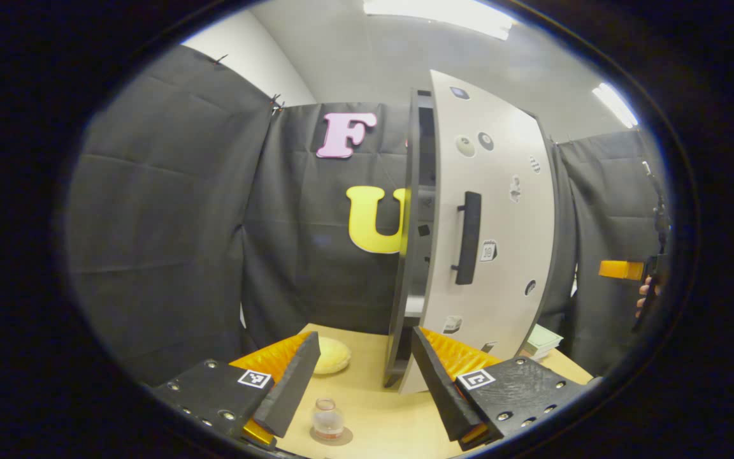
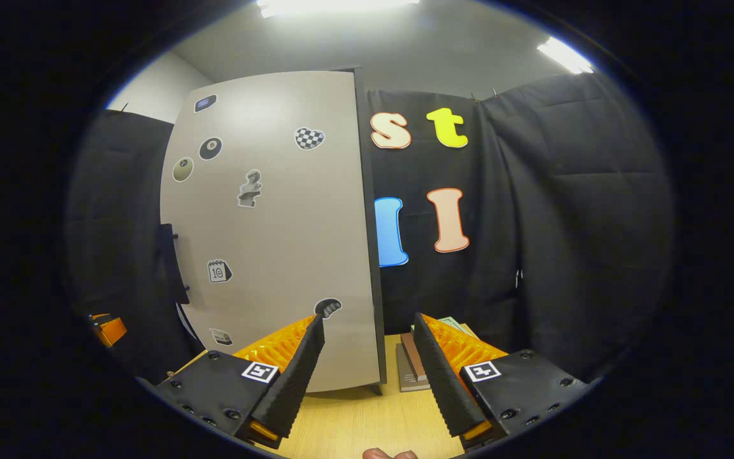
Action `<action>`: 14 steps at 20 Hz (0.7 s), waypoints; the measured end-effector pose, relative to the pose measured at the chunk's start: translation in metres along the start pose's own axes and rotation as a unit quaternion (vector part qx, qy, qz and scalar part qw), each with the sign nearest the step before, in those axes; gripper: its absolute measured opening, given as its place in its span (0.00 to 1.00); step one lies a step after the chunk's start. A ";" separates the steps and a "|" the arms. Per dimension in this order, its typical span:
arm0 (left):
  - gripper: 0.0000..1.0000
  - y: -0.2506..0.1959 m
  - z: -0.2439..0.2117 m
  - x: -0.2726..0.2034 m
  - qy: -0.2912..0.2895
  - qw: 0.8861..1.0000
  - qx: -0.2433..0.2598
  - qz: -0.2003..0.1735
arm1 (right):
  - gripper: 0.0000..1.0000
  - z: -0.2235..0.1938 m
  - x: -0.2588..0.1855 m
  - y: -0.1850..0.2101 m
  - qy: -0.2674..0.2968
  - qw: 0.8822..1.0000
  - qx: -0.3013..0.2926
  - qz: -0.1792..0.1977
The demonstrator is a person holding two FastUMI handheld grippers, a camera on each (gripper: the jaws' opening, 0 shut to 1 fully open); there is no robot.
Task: Open the cabinet door with the right hand, grasp the bottle in the cabinet with the left hand and place it on the coaster, then close the cabinet door with the right hand.
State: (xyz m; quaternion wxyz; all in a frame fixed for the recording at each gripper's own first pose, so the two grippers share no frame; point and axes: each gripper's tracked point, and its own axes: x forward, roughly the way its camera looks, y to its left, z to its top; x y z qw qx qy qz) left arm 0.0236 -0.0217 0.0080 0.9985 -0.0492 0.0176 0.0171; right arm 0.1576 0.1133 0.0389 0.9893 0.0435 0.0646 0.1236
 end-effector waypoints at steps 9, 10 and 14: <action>0.87 -0.030 0.008 0.018 -0.005 1.000 0.003 -0.012 | 0.86 -0.014 -0.002 -0.012 0.005 0.999 -0.038 0.003; 0.90 -0.032 0.006 0.017 -0.004 1.000 0.003 -0.013 | 0.90 -0.015 0.000 -0.011 0.009 0.999 -0.038 0.007; 0.90 -0.034 -0.002 0.015 0.003 1.000 0.009 -0.007 | 0.86 -0.018 0.009 -0.004 0.021 0.999 -0.039 0.028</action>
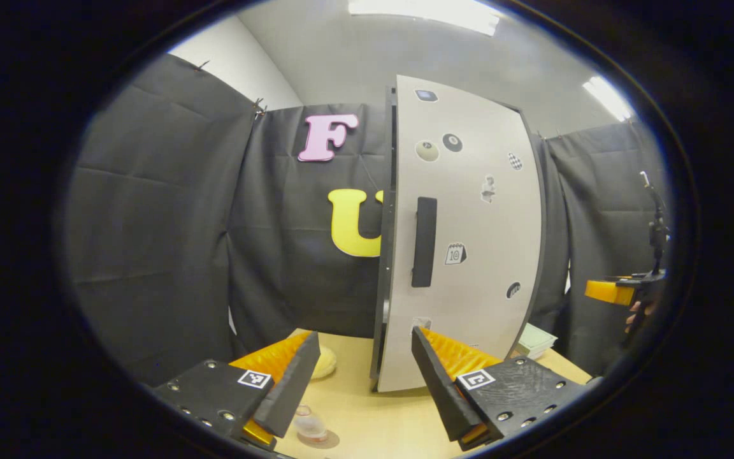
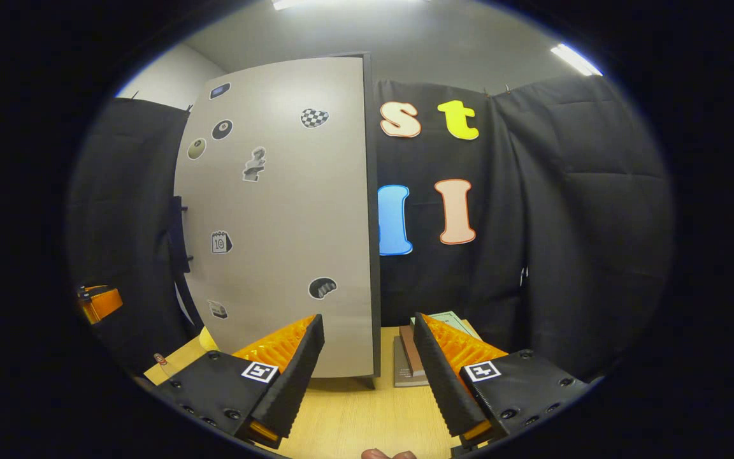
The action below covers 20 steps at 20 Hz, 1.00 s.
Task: Open the cabinet door with the right hand, grasp the bottle in the cabinet with the left hand and place it on the coaster, then close the cabinet door with the right hand.
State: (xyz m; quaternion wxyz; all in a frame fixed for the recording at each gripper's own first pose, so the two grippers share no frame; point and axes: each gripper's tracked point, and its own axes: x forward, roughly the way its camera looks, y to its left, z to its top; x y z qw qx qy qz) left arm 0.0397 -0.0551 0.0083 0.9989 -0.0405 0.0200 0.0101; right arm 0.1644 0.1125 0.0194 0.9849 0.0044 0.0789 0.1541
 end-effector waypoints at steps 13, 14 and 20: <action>0.90 -0.005 0.024 -0.005 -0.031 0.999 0.018 0.005 | 0.90 0.002 0.007 0.003 -0.006 0.999 -0.020 0.044; 0.87 -0.007 0.023 -0.007 -0.029 0.999 0.020 0.004 | 0.86 0.003 0.008 0.003 -0.007 0.999 -0.020 0.046; 0.87 -0.022 0.027 -0.008 -0.030 0.999 0.036 0.001 | 0.90 0.002 0.003 0.007 -0.006 0.998 -0.010 0.056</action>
